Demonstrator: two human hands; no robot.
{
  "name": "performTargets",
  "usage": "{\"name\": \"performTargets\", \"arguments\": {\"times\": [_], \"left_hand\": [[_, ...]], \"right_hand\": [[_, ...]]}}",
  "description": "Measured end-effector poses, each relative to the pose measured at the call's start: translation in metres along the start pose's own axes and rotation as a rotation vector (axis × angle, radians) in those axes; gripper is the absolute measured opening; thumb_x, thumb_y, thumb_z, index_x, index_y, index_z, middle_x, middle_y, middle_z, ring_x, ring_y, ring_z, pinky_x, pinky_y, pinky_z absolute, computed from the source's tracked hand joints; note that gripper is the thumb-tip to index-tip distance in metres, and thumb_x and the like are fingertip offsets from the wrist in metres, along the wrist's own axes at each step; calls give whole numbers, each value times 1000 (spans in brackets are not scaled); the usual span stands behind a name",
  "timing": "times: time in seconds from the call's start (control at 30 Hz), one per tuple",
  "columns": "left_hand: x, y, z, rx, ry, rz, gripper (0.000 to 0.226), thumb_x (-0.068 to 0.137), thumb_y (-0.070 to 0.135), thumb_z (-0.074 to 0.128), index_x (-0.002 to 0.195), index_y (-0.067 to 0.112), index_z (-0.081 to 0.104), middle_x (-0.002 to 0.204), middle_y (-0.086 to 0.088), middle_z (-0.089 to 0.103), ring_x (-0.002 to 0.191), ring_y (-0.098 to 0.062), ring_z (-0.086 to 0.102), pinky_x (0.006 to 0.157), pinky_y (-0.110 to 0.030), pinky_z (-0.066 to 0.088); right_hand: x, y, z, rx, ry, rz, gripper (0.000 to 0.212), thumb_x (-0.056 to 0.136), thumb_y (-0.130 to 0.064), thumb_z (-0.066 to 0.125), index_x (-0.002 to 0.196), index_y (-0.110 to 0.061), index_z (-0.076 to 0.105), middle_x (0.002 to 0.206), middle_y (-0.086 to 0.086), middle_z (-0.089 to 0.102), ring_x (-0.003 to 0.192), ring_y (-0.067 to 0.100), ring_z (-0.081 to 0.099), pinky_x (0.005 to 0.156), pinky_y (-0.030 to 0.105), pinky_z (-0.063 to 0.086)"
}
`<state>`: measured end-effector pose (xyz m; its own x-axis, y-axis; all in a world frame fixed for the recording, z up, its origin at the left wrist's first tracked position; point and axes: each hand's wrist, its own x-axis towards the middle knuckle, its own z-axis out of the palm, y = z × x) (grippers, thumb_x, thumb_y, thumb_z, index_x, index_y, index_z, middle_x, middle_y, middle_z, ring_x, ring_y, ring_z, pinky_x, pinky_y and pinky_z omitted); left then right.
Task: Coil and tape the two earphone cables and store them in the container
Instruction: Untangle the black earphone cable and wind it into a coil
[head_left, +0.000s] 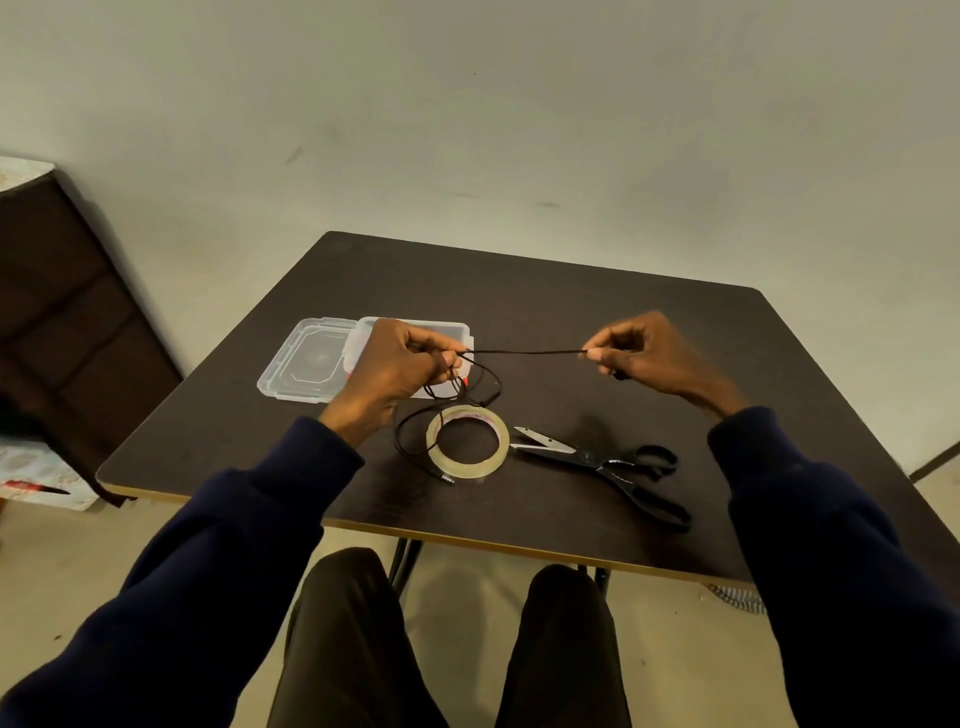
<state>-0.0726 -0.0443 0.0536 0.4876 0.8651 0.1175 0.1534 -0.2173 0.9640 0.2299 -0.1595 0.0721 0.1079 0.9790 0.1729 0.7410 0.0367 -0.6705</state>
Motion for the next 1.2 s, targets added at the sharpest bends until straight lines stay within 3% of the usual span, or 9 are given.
{"name": "performTargets", "arguments": {"times": [0.13,0.23,0.4,0.63,0.7,0.83,0.97,1.13,1.2], "left_hand": [[-1,-8,14,325,-33,137,18,88,11,73,106,12,76,101,-2,75,83,-3,70,79,-18,55],[-4,-10,27,506,-95,228,20,88,16,74,107,16,77,110,0,74,96,-7,67,92,-23,51],[-9,-21,18,481,-41,286,44,77,19,84,118,23,71,126,-2,67,116,-17,61,102,-34,51],[-35,-37,-17,639,-187,328,81,70,17,89,136,42,50,146,4,38,138,-19,30,112,-38,24],[-48,-40,-22,651,-168,323,71,71,18,88,122,51,52,139,6,39,133,-18,30,108,-39,28],[-77,-56,-25,639,-195,432,23,74,31,83,92,39,71,114,17,47,116,-3,38,103,-37,33],[-88,-67,-12,748,-157,431,18,81,34,76,98,35,73,107,14,52,104,-4,40,93,-33,37],[-82,-70,-2,763,-129,450,16,85,32,73,100,27,75,105,13,55,98,-1,38,84,-28,40],[-80,-70,-2,765,-162,474,17,88,34,68,102,25,73,108,9,56,99,-2,40,85,-30,45]], "right_hand": [[4,3,12,-49,128,-19,12,96,-18,67,100,-12,77,77,0,73,65,6,68,62,16,54],[9,2,38,-159,73,-25,11,95,-17,69,101,-15,77,76,-9,71,64,-2,64,63,9,45],[18,15,65,-281,-29,90,12,94,-16,69,101,-13,78,94,0,75,77,3,65,77,26,55],[19,25,68,-371,69,147,11,89,-17,75,98,-22,78,102,-4,75,87,13,69,83,44,60],[18,23,70,-389,63,140,22,88,-10,75,107,-20,76,112,-1,74,100,16,69,91,42,58],[12,20,70,-424,105,108,43,85,8,68,119,-17,71,126,4,67,119,21,62,100,41,53],[5,15,70,-427,213,10,54,81,16,62,124,-16,68,128,6,65,124,25,56,105,43,49],[-2,-11,77,-361,356,-118,39,90,9,61,121,-13,70,121,6,70,115,21,61,100,28,46],[-5,-22,81,-292,383,-183,36,90,7,63,119,-13,70,117,5,71,112,18,62,99,31,51]]}}
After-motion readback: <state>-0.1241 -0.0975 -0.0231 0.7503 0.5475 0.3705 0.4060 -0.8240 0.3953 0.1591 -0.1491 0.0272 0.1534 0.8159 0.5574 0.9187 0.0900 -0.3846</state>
